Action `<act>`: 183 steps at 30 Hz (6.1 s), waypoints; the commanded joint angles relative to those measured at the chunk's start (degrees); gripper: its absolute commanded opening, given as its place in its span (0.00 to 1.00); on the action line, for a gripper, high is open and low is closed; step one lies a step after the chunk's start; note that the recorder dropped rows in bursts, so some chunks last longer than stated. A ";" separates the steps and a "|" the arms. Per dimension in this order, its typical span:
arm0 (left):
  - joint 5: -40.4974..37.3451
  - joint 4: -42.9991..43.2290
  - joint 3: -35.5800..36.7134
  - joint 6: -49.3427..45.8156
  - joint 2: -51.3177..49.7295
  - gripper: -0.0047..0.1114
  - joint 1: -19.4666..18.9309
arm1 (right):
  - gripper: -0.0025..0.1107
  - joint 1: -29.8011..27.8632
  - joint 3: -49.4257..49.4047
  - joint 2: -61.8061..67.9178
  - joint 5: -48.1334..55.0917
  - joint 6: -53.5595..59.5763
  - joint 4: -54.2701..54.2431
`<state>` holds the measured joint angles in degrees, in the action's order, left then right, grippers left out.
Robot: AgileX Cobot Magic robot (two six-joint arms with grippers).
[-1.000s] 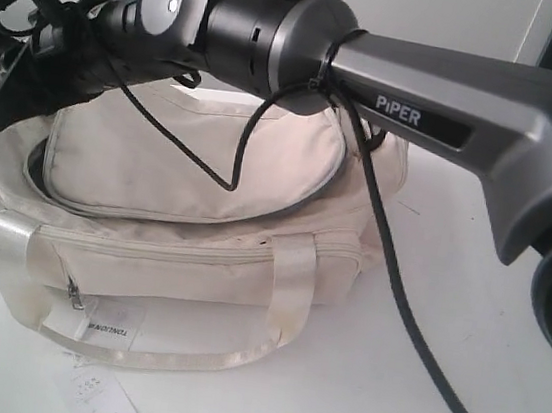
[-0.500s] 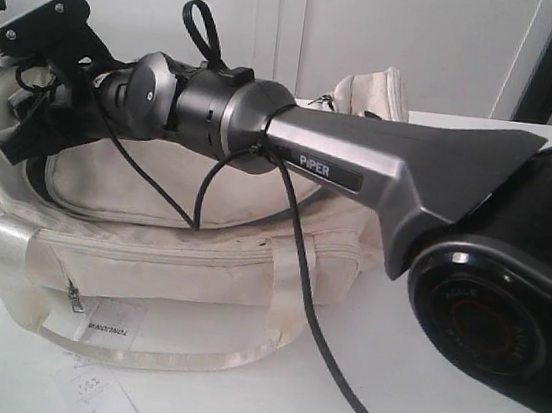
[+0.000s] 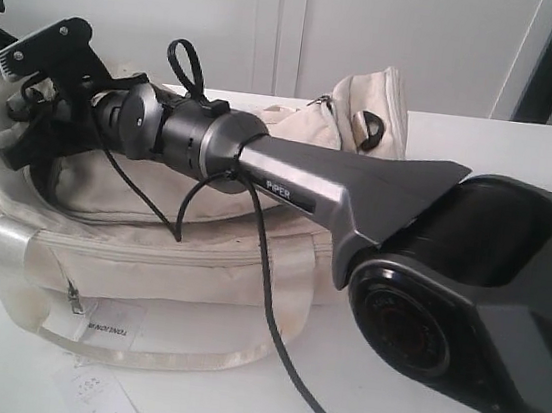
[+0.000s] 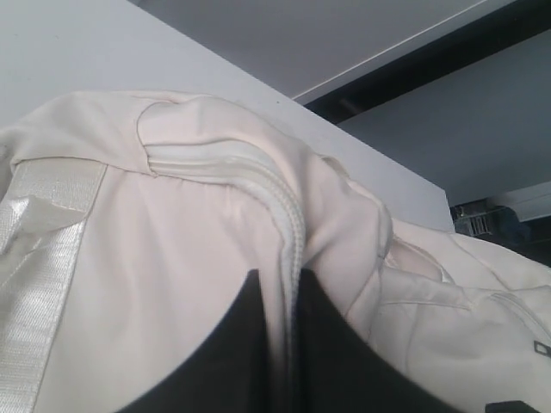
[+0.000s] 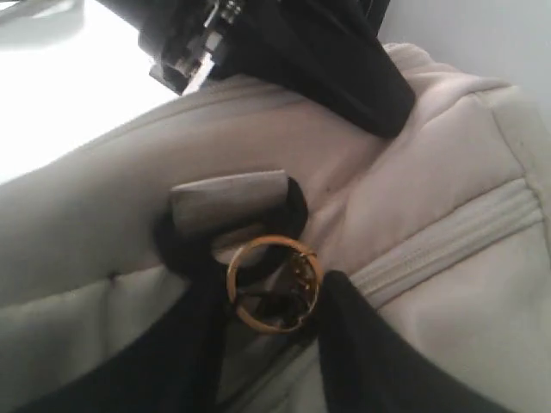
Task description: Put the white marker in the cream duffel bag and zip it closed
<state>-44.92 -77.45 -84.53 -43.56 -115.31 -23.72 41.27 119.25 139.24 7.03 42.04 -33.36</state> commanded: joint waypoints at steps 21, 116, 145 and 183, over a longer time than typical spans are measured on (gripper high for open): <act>-1.35 -1.32 -0.25 -0.31 0.46 0.04 -0.14 | 0.02 -0.97 0.00 -7.63 30.87 1.78 7.73; -4.29 -6.46 -0.25 -1.31 0.46 0.04 -1.54 | 0.02 -0.35 0.11 -11.77 37.06 2.54 3.33; -4.28 -6.59 -0.25 -1.19 0.46 0.04 -1.54 | 0.02 0.36 0.11 -15.62 45.28 2.89 2.30; -4.41 -6.59 -0.25 -1.19 0.46 0.04 -1.54 | 0.02 0.36 0.11 -15.85 55.52 2.74 2.21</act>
<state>-50.67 -79.52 -84.53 -45.01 -115.31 -24.84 41.10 119.36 124.42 57.75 45.05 -29.64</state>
